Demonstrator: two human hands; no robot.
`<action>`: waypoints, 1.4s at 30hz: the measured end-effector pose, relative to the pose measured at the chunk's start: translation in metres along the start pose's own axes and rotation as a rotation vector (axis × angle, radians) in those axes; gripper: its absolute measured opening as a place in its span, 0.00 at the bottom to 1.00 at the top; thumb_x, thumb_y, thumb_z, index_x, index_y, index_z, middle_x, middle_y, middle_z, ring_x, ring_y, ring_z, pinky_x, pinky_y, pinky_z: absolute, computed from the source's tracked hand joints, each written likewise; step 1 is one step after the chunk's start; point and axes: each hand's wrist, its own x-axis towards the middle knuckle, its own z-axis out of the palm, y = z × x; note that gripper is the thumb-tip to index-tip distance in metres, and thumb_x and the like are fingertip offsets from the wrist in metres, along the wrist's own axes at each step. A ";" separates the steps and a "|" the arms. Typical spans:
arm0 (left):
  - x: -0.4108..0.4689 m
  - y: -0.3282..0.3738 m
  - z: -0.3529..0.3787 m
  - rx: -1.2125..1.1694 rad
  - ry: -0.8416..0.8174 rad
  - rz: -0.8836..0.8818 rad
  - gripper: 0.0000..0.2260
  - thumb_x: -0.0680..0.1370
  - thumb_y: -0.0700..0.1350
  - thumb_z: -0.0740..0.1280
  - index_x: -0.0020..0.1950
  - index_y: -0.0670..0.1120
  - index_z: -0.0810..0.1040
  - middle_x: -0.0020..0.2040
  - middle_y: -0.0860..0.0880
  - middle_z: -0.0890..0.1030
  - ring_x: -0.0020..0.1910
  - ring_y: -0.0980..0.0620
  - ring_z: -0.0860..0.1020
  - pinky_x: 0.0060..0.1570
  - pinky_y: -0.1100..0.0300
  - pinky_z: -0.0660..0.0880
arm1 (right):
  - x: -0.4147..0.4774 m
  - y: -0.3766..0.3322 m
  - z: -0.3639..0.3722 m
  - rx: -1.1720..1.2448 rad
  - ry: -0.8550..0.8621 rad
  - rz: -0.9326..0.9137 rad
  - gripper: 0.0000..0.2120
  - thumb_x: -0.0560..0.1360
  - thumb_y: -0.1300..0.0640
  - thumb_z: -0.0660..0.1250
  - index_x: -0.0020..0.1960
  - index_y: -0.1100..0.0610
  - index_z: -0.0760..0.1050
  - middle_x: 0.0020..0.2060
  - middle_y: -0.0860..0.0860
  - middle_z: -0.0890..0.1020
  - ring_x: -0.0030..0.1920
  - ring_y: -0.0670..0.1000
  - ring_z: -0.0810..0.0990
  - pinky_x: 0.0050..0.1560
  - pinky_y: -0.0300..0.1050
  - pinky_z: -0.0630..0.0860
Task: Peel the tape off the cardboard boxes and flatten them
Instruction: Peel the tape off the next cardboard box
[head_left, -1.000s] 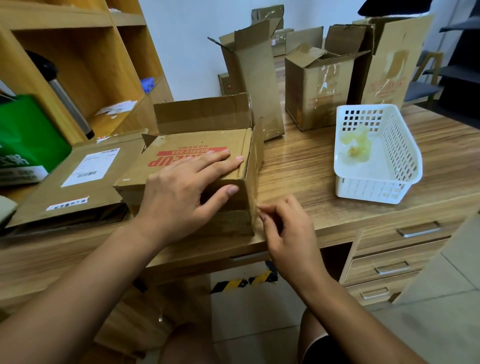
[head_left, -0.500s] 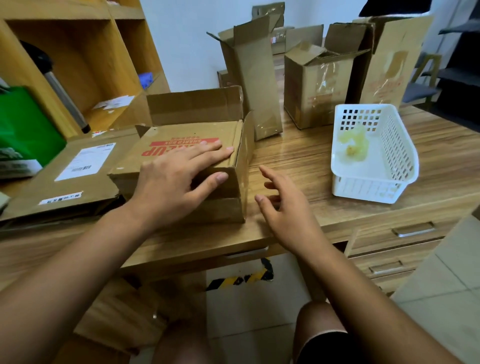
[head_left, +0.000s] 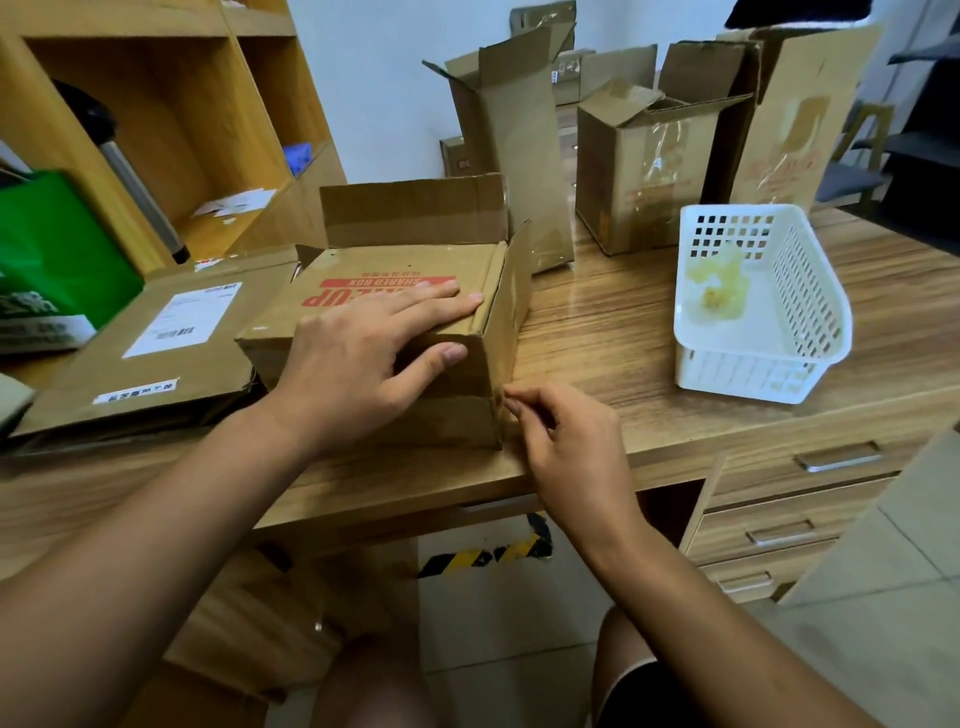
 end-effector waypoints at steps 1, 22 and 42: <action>0.000 0.000 0.000 0.000 -0.002 0.000 0.22 0.81 0.65 0.54 0.75 0.65 0.66 0.72 0.61 0.72 0.71 0.57 0.70 0.52 0.59 0.71 | -0.008 -0.001 -0.001 0.013 -0.011 0.009 0.09 0.79 0.62 0.69 0.57 0.54 0.83 0.47 0.44 0.84 0.50 0.39 0.81 0.52 0.32 0.77; 0.000 0.003 -0.005 -0.017 -0.044 -0.031 0.23 0.80 0.67 0.53 0.75 0.69 0.64 0.74 0.63 0.69 0.72 0.58 0.68 0.48 0.58 0.65 | -0.018 -0.018 -0.017 0.043 -0.170 0.075 0.12 0.81 0.54 0.67 0.64 0.51 0.79 0.44 0.41 0.79 0.46 0.39 0.78 0.44 0.31 0.73; 0.001 0.010 -0.003 -0.018 -0.043 -0.044 0.25 0.79 0.69 0.51 0.76 0.67 0.63 0.74 0.62 0.69 0.74 0.58 0.67 0.59 0.57 0.68 | -0.069 -0.050 0.033 -0.182 -0.164 -0.337 0.12 0.81 0.60 0.65 0.63 0.58 0.79 0.45 0.48 0.74 0.43 0.47 0.73 0.39 0.39 0.75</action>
